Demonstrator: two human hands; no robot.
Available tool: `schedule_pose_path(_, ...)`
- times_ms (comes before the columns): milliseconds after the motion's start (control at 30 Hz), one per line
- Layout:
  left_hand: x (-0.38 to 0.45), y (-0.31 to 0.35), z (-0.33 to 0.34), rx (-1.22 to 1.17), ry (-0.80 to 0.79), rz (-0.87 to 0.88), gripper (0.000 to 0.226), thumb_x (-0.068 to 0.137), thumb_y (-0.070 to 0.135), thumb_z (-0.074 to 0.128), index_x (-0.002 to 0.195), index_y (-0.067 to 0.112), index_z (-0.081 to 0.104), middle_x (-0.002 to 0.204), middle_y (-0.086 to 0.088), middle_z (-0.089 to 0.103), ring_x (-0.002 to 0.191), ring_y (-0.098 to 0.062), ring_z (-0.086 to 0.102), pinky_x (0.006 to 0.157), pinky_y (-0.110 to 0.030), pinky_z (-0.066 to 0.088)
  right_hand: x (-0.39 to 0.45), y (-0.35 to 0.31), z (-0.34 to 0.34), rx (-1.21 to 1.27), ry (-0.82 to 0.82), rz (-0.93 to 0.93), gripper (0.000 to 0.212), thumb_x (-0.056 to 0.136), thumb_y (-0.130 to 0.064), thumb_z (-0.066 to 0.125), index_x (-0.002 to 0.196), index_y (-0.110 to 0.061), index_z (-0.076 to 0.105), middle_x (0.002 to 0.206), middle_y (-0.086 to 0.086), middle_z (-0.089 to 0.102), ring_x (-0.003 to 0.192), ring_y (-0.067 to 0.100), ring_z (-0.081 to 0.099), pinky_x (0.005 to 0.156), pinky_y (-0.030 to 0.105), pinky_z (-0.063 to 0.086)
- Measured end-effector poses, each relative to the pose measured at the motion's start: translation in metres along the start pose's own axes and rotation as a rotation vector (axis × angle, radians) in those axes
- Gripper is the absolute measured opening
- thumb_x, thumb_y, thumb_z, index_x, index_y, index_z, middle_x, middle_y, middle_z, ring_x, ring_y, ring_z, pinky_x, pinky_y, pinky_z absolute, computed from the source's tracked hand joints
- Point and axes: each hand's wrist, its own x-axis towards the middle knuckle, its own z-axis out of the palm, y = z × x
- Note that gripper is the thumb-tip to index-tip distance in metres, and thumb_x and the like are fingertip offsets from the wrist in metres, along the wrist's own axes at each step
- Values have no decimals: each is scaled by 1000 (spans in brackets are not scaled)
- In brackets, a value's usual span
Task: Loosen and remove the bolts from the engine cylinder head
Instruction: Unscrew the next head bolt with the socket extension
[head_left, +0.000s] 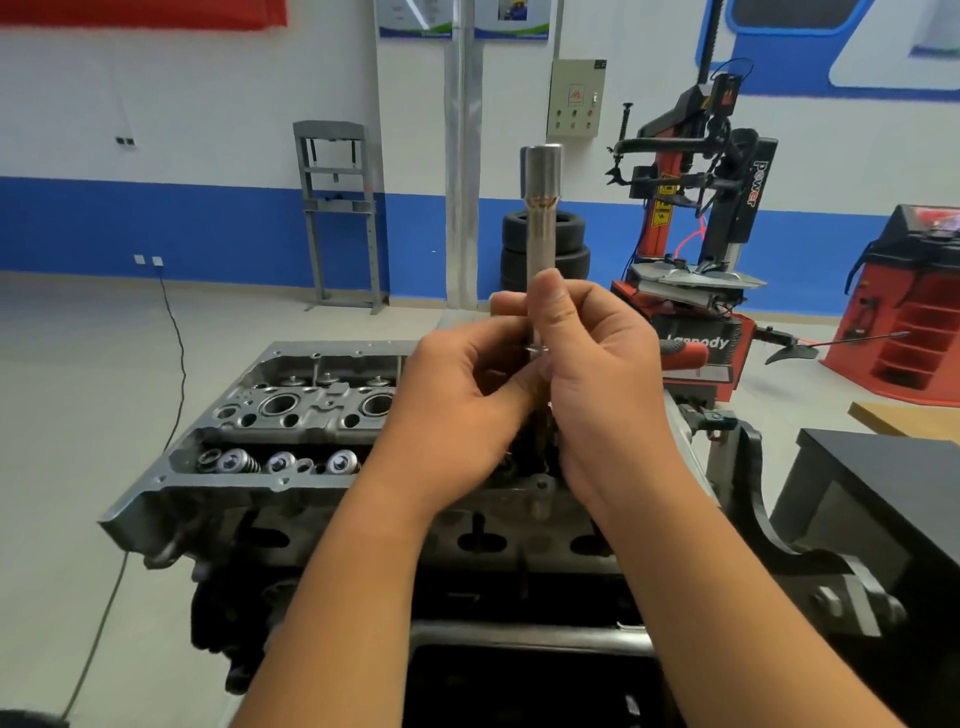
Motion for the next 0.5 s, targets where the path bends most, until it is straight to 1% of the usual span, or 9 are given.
schedule_pose_path(67,0,3,1,-16,-93,2,28,107,19,57,131,29,68,117,11,76,112,-7,71,90,-32,61,0,1,1,-31,31,-15,49,87,-55,62,96,-9,76,95,6,78,99,24,75,91,46,61)
schedule_pose_path(100,0,3,0,-27,-104,-3,29,108,17,54,132,27,67,118,10,76,112,-8,71,87,-29,60,0,2,1,-44,31,-16,47,91,-54,58,94,-10,76,93,6,78,97,22,75,88,41,61)
schedule_pose_path(167,0,5,0,-63,-89,-22,29,107,11,55,127,27,68,114,9,77,104,-6,73,75,-16,55,0,2,0,-26,5,16,41,100,-46,54,92,-12,76,92,8,77,93,20,75,80,33,61)
schedule_pose_path(200,0,5,0,-70,-68,-21,29,106,10,57,123,30,70,111,9,78,99,-5,73,69,-12,53,-1,0,-1,12,-10,45,38,101,-43,56,94,-12,76,93,9,77,93,22,75,79,33,61)
schedule_pose_path(233,0,5,0,-65,-46,-16,29,103,9,61,118,33,70,108,11,78,96,-3,74,66,-10,52,-1,-1,-2,64,-21,73,35,97,-43,60,97,-11,75,96,10,78,94,24,76,79,35,62)
schedule_pose_path(300,0,3,0,-49,-13,-4,27,98,12,70,113,35,72,103,13,79,93,-3,74,65,-11,53,-2,-2,-4,143,-23,95,39,86,-45,70,102,-9,70,103,12,78,98,29,76,79,42,63)
schedule_pose_path(400,1,0,-1,-42,21,14,23,91,23,76,108,39,73,98,16,78,92,-2,75,65,-15,56,-2,-1,-6,144,-11,99,44,80,-46,76,102,-8,69,105,11,78,102,35,75,86,55,62)
schedule_pose_path(467,0,0,-3,-53,-39,6,22,95,29,70,113,40,73,102,13,78,94,-5,75,68,-20,58,-2,1,-5,88,-13,107,45,77,-53,76,98,-12,74,103,11,77,103,33,75,91,57,61)
schedule_pose_path(500,-1,0,-5,-65,-105,-1,23,100,28,65,120,38,71,106,10,78,98,-10,75,73,-27,61,-2,1,-4,44,-19,101,47,75,-57,75,95,-14,75,101,12,76,103,31,74,92,55,61)
